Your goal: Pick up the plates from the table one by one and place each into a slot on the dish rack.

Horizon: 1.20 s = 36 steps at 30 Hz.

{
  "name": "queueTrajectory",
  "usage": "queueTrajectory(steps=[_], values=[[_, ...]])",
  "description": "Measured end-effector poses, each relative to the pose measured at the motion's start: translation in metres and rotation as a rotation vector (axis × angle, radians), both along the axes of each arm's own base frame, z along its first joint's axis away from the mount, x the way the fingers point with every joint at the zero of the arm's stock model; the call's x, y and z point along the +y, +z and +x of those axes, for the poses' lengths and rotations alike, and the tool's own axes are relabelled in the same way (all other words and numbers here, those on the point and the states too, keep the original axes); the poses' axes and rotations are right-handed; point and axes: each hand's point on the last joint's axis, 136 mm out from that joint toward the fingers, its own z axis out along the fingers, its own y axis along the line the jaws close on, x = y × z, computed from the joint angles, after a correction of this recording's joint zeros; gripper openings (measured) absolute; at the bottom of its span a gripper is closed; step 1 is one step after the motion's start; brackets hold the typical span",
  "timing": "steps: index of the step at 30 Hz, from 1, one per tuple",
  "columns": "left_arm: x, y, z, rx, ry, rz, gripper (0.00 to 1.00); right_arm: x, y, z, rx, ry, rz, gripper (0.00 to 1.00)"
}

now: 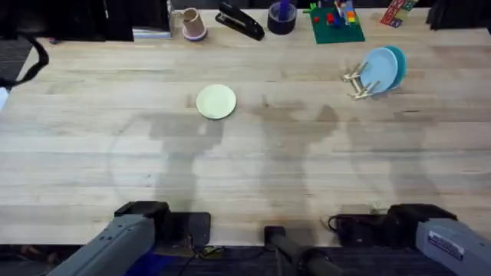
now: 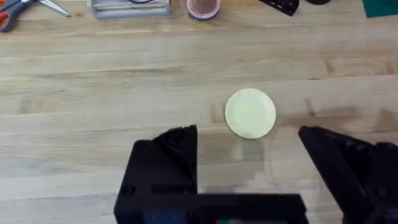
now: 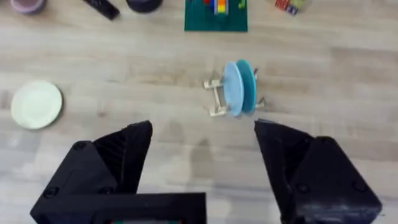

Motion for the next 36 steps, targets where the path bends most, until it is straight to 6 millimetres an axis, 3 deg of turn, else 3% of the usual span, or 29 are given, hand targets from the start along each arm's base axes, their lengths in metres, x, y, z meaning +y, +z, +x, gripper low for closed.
queueTrajectory(steps=[10,21,25,27,36], values=[[0.0,0.001,0.001,0.0,-0.016,0.016,0.993,0.0,-0.024,0.002,0.211,0.005,-0.003,0.991],[0.0,0.001,0.002,-0.004,-0.018,0.018,0.97,0.0,-0.027,0.004,0.224,0.005,-0.003,0.992],[0.0,0.001,0.002,-0.004,-0.021,0.017,0.346,0.0,-0.027,0.004,0.222,0.005,-0.003,0.992],[0.0,0.001,0.002,-0.004,-0.025,0.021,0.08,0.0,-0.026,0.005,0.215,0.005,-0.003,0.992],[-0.009,0.001,0.001,-0.002,-0.06,-0.013,0.041,0.0,-0.026,0.006,0.213,0.005,-0.003,0.995]])
